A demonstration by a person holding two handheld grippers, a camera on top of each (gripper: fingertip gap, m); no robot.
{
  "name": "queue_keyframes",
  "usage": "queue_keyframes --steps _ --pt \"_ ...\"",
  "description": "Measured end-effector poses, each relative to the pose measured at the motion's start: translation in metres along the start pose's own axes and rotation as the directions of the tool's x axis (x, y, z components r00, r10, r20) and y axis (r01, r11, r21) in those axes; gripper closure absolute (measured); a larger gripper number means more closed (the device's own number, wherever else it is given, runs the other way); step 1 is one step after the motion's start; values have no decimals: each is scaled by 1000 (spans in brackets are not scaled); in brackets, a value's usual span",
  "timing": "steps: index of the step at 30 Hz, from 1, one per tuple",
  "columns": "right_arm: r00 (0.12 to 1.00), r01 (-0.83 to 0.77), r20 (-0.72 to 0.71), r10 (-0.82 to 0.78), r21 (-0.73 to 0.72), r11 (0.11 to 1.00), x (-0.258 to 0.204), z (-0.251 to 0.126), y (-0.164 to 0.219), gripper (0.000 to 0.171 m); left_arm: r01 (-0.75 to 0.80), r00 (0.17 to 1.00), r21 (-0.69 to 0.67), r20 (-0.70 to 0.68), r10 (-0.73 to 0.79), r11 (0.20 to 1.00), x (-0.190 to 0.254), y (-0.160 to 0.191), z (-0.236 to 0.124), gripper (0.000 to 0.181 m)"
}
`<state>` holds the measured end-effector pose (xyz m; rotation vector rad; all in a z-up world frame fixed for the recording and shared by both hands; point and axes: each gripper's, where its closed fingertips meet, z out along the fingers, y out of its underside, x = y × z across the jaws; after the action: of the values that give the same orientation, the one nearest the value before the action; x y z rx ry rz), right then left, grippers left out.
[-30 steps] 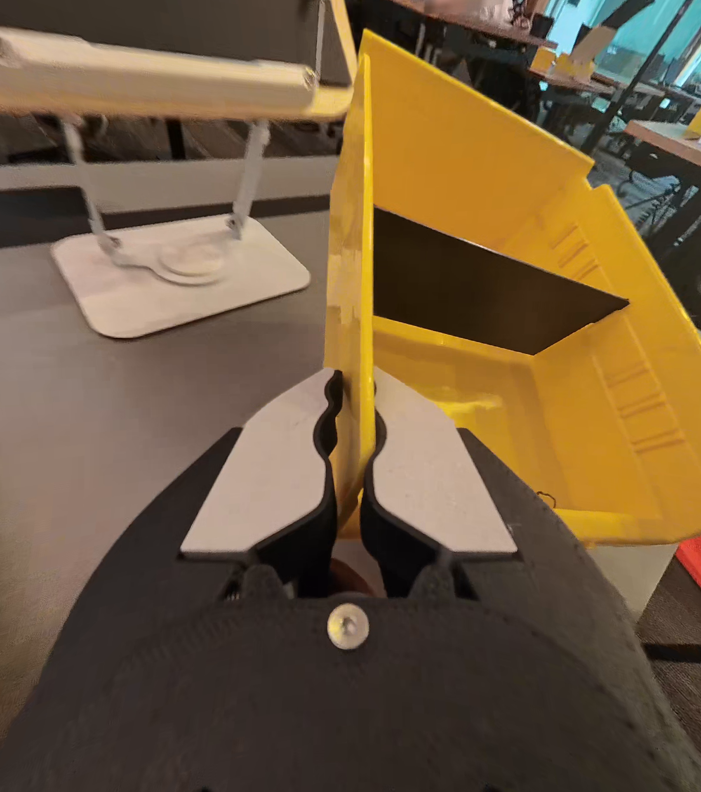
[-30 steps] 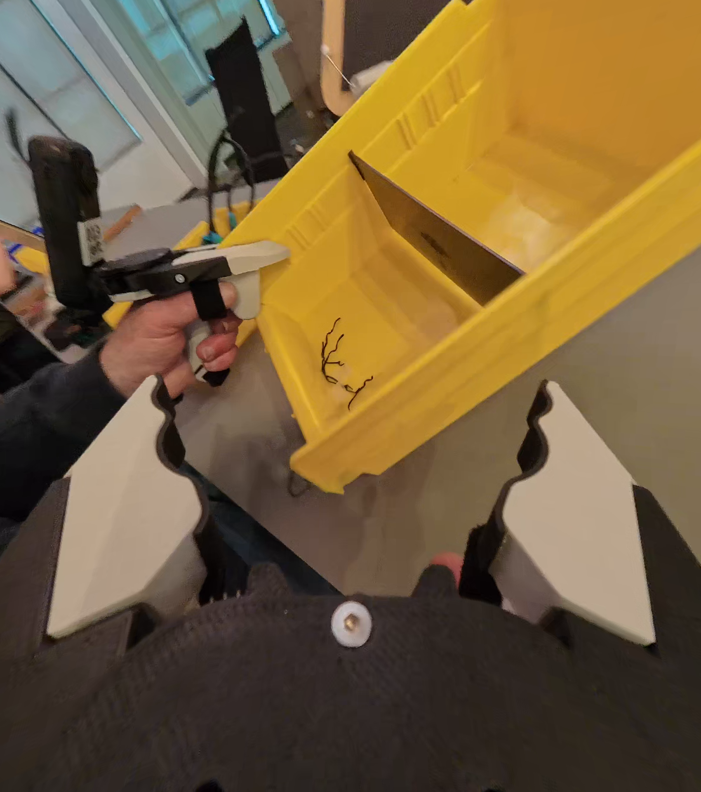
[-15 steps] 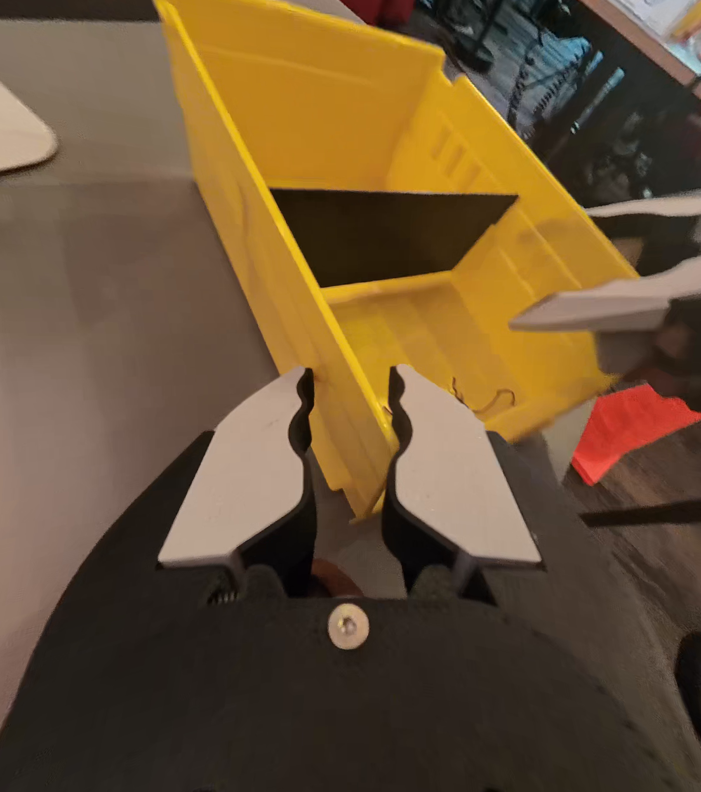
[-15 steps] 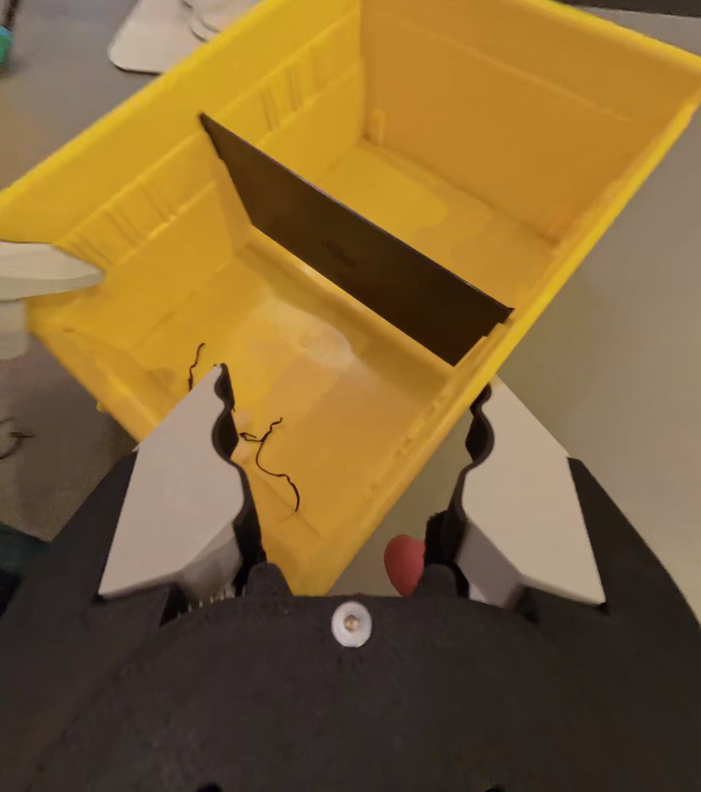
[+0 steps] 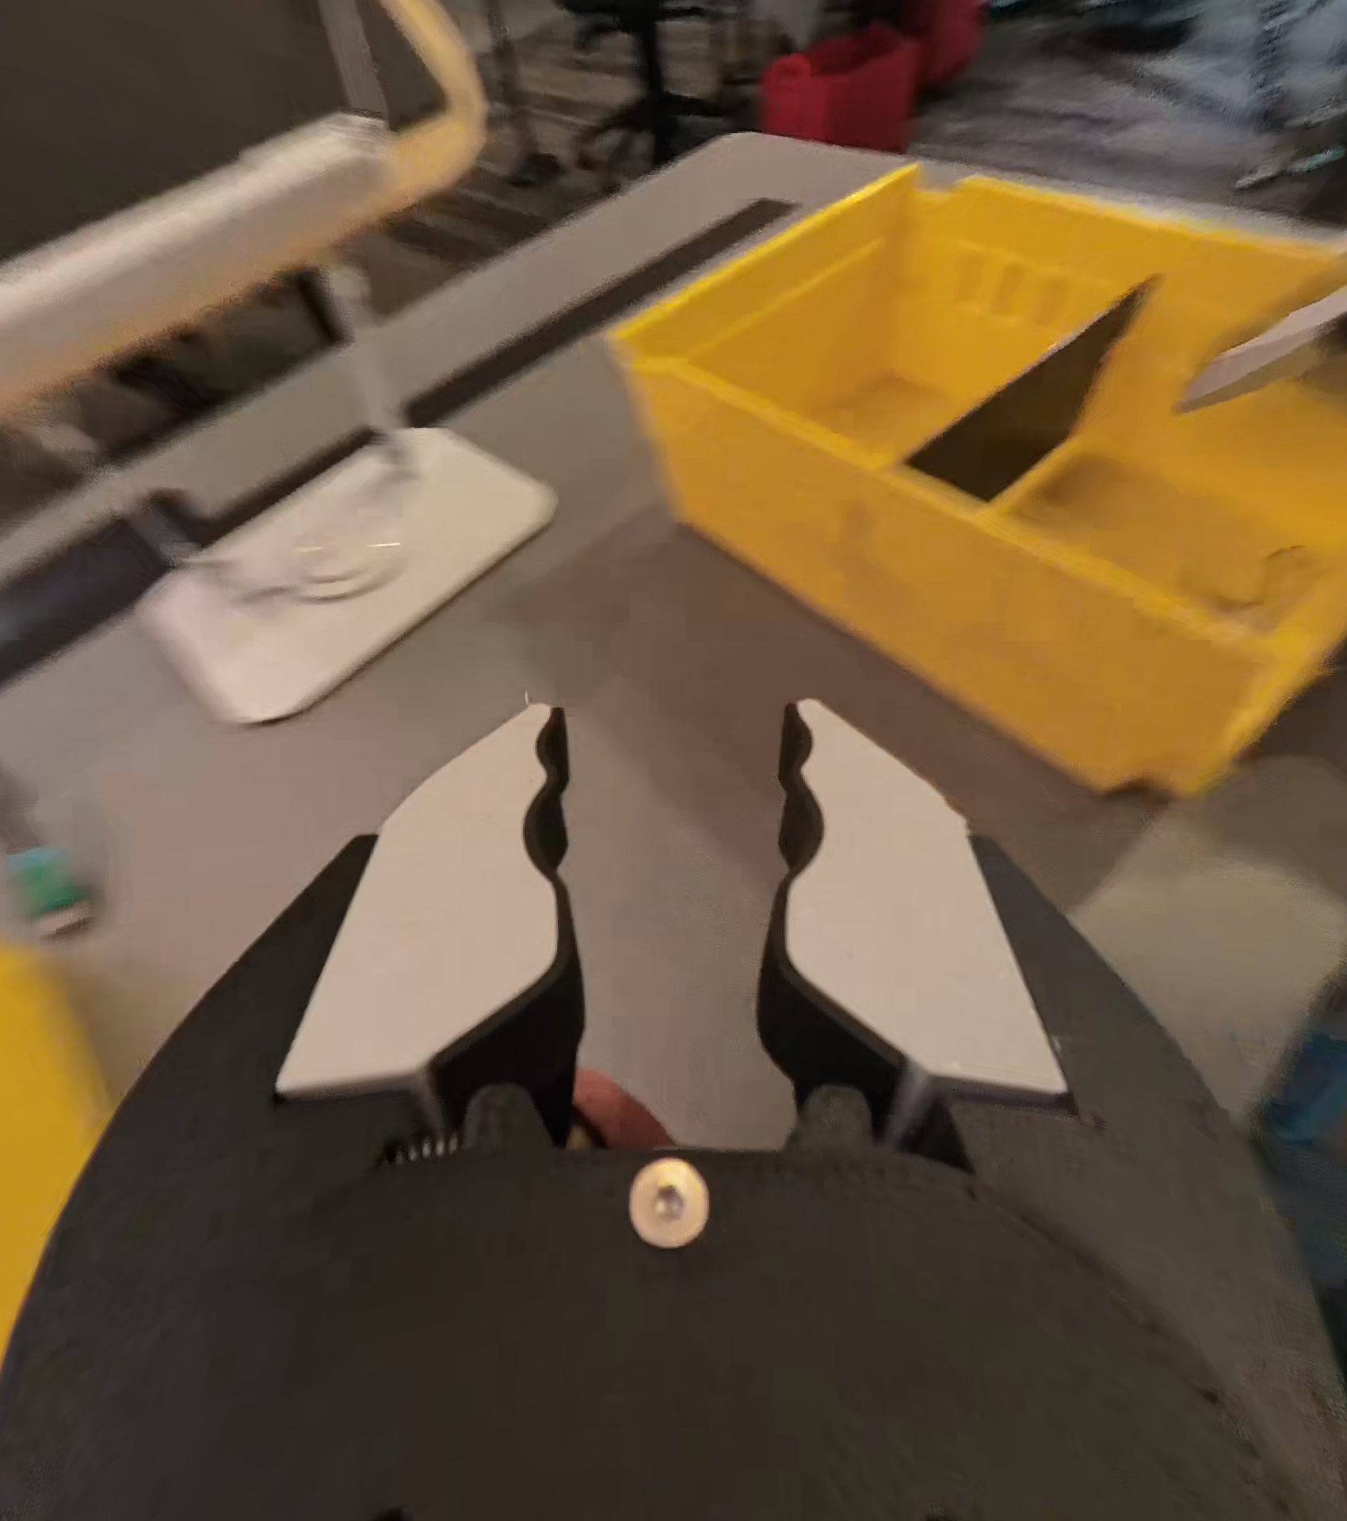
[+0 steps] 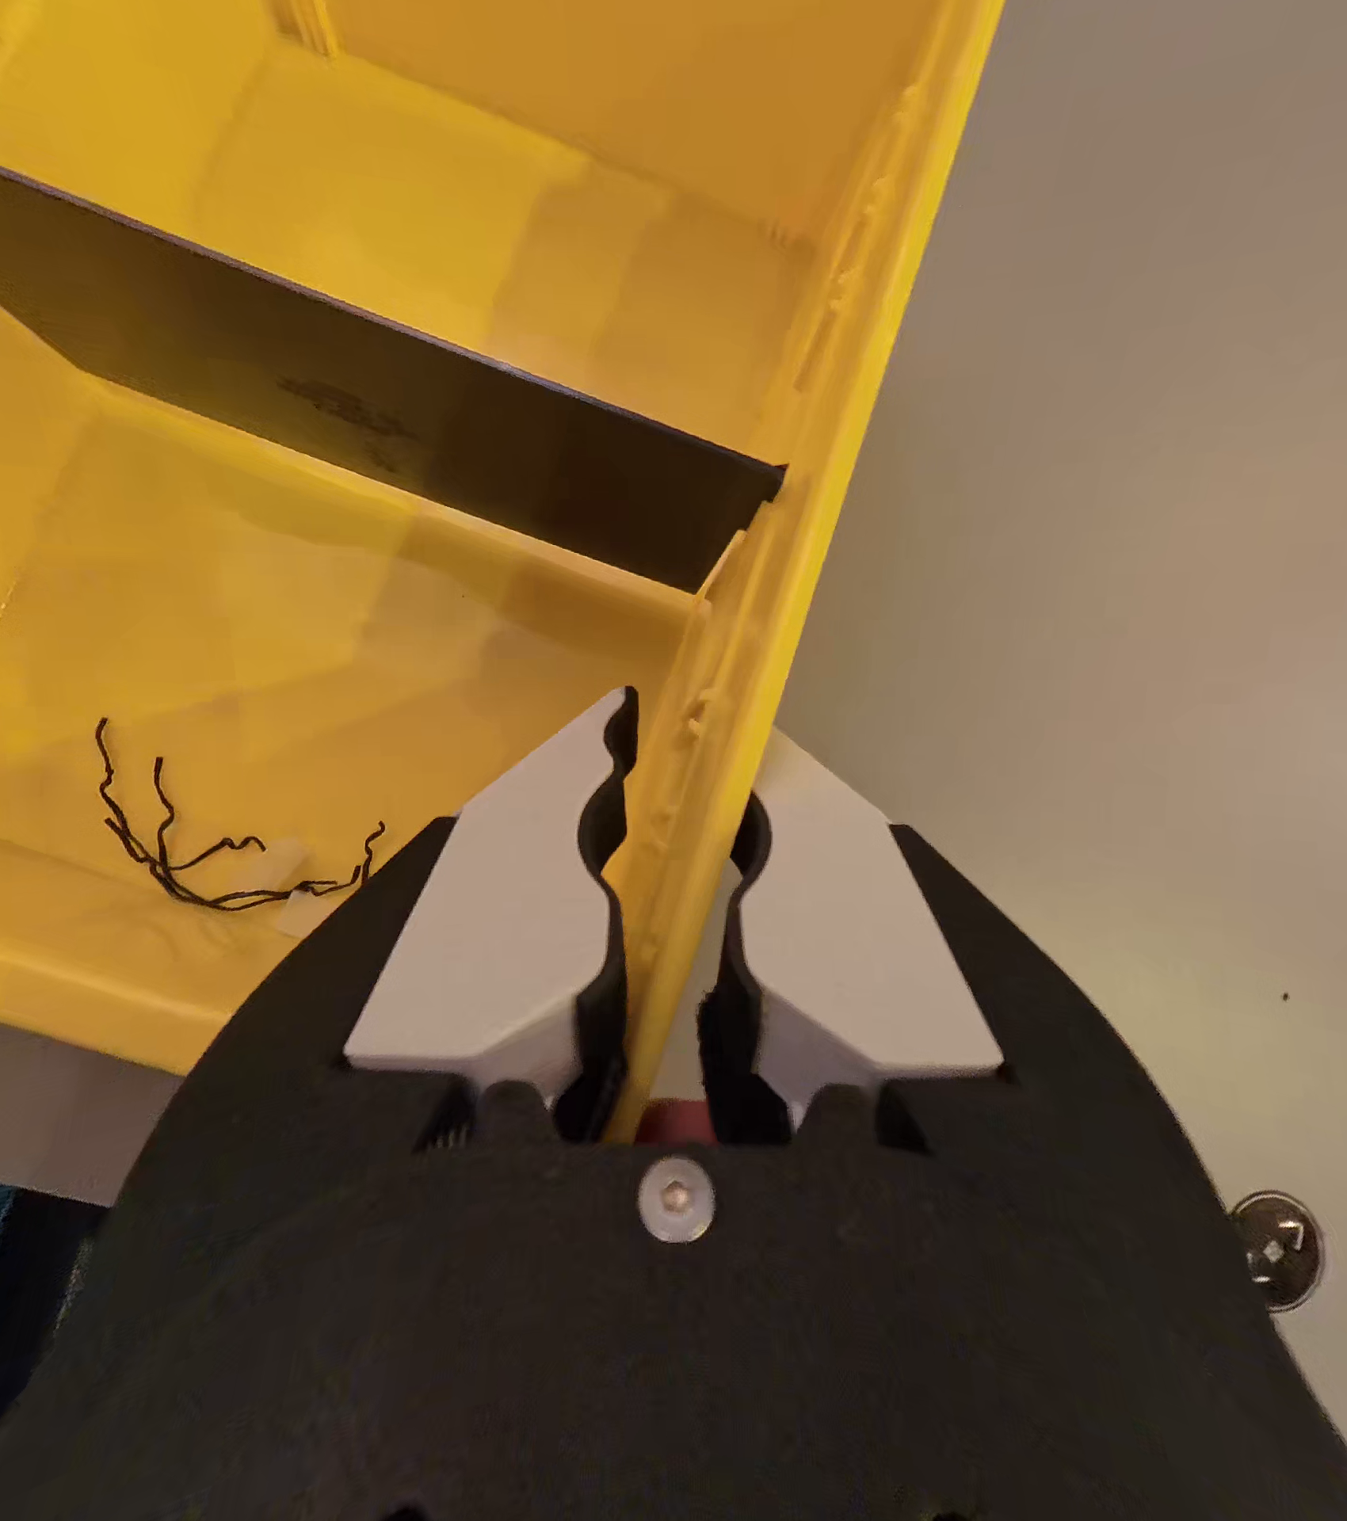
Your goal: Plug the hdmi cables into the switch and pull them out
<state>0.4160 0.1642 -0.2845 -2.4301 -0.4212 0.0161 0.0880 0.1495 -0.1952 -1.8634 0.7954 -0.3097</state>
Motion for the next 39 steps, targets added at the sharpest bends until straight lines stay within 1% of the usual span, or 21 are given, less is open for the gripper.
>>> queue_keyframes --steps 2,3,7,10,11,13,15,17,18,23,27,29,30,31,32,33,34,35,37,38,39 --pt "1000 6 7 -6 -5 1000 8 -1 2 159 -112 964 -43 238 119 993 -59 17 -36 132" --pt "1000 3 13 -3 -5 1000 12 -1 4 160 -121 938 -72 317 138 990 -83 28 -54 131" --pt "1000 6 14 -6 -15 1000 32 -3 9 162 -138 836 -224 496 235 965 -143 73 -107 122" --pt "1000 -5 9 5 -17 1000 49 -4 12 160 -37 825 -290 532 193 956 -164 107 -117 110" --pt "1000 -19 7 19 -24 1000 55 -4 14 159 28 844 -294 519 135 956 -165 120 -113 112" --pt "999 -29 -29 29 -18 999 71 -4 15 156 148 887 -323 460 19 935 -160 146 -101 135" --pt "998 -29 -56 28 -25 999 85 -5 18 151 215 884 -284 462 -63 934 -159 155 -95 163" --pt "998 -29 -59 27 -28 999 96 -5 20 148 194 856 -304 517 -10 933 -169 157 -100 174" --pt "998 -29 -62 27 -32 999 101 -6 22 147 191 847 -296 531 -5 936 -173 159 -103 176" --pt "995 -60 -88 57 -33 998 125 -11 31 149 312 817 -204 556 -153 928 -186 172 -124 176" --pt "994 -67 -95 62 -45 997 135 -15 40 147 321 788 -187 597 -152 928 -190 178 -138 177" --pt "990 -34 -142 26 -49 998 142 -17 41 137 337 768 -177 620 -161 925 -194 182 -145 177" --pt "981 -18 -194 8 -49 999 148 -21 41 125 349 759 -165 627 -175 922 -196 184 -148 177" --pt "968 -3 -252 -9 -50 999 155 -27 39 106 350 763 -166 621 -178 922 -197 185 -151 177" --pt "952 14 -304 -26 -42 999 159 -36 35 95 335 769 -184 620 -155 924 -198 185 -154 170" --pt "936 32 -351 -35 -15 999 162 -48 27 87 311 762 -175 634 -135 934 -200 181 -159 151" --pt "927 53 -374 -40 25 998 159 -61 15 76 286 761 -164 638 -120 944 -200 173 -166 142" --pt "925 75 -377 -46 63 995 150 -74 2 66 268 762 -155 638 -111 951 -199 165 -171 134" --pt "928 152 -361 -88 152 977 121 -100 -31 59 214 793 -126 602 -96 969 -190 137 -177 128" --pt "938 194 -325 -120 207 959 97 -111 -50 55 197 822 -116 561 -99 974 -182 123 -174 121" --pt "954 221 -256 -154 256 941 67 -117 -66 53 184 863 -105 493 -110 977 -169 108 -167 119"
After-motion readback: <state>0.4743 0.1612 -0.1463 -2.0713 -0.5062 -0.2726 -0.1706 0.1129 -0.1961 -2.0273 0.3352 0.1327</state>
